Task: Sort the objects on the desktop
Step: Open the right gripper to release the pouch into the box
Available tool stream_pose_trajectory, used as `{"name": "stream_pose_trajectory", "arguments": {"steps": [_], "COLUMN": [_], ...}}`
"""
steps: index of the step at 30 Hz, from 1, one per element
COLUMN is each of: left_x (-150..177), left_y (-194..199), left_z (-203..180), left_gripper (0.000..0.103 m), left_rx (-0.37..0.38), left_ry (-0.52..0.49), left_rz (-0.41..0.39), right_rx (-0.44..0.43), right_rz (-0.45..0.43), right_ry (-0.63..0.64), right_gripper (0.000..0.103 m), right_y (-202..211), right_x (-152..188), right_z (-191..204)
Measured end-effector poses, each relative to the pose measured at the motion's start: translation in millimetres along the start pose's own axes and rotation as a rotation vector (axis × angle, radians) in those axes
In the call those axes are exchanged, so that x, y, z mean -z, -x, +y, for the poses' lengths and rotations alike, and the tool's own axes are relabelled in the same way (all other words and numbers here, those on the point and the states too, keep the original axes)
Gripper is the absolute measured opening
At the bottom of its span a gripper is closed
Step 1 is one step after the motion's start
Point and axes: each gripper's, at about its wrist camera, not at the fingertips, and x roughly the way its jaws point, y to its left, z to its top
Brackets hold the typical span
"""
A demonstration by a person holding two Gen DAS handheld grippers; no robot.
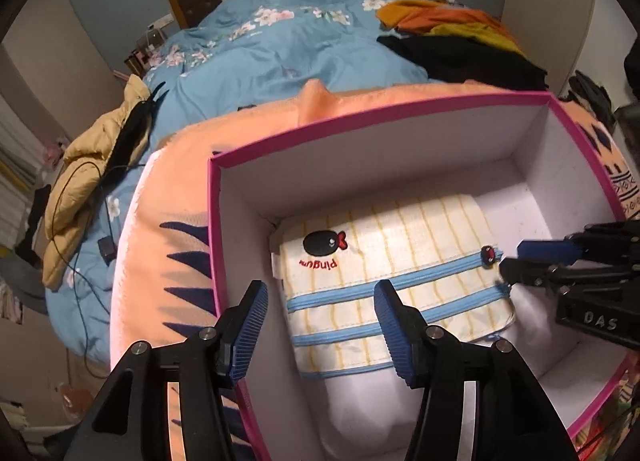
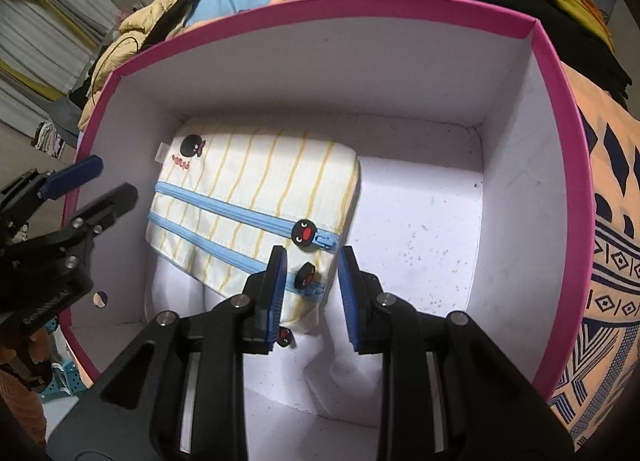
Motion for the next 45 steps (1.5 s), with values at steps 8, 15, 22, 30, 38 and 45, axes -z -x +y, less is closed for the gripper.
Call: {"name": "stream_pose_trajectory", "arguments": {"steps": [8, 15, 22, 30, 38, 45], "left_x": [15, 40, 45, 45, 41, 49], "left_y": [6, 0, -7, -26, -23, 16], "left_z": [-10, -38, -49, -48, -46, -39], "left_gripper": [0.057, 0.057, 0.056, 0.056, 0.056, 0.057], "left_rx": [0.172, 0.223, 0.274, 0.272, 0.267, 0.261], "left_ry": [-0.072, -0.228, -0.244, -0.192, -0.15, -0.093], "left_rz": [0.035, 0.111, 0.176, 0.206, 0.163, 0.002], "right_rx": [0.008, 0.003, 0.001, 0.072, 0.053, -0.068], "right_rz": [0.067, 0.154, 0.197, 0.159, 0.101, -0.072], "right_ry": [0.048, 0.14, 0.205, 0.217, 0.167, 0.122], "right_gripper": [0.029, 0.03, 0.03, 0.035, 0.035, 0.035], "right_y": [-4, -13, -16, -23, -15, 36], "right_x": [6, 15, 13, 4, -1, 16], "right_z": [1, 11, 23, 27, 19, 6]}}
